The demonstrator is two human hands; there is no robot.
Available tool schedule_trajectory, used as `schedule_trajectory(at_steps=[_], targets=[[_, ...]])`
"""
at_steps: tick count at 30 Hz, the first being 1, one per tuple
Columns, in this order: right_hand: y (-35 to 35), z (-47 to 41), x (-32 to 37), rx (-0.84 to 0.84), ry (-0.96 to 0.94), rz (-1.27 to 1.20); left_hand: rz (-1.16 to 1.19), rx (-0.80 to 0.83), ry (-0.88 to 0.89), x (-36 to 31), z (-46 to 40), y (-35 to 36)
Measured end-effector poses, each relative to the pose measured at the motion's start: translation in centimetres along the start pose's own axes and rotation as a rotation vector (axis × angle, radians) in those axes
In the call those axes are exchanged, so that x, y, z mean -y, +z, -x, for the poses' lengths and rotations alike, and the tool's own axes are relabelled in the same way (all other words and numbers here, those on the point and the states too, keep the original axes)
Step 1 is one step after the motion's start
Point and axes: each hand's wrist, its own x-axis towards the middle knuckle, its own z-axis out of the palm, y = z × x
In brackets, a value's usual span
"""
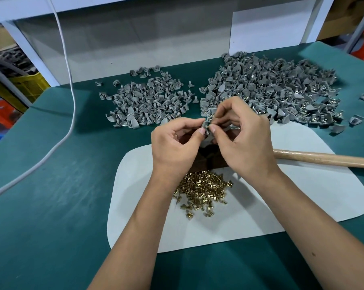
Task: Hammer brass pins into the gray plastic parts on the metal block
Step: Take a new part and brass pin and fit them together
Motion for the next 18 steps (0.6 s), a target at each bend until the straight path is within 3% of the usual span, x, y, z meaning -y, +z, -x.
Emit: schedule_trajectory(at_steps=[9,18], targets=[[0.46,0.38,-0.01,0.002,-0.03,0.068,0.048,0.004,-0.075,-0.19,0.25,0.52],[0.68,0.54,0.19,0.001,-0.004,0.127,-0.009,0.032,-0.001,0.35,0.29,0.57]])
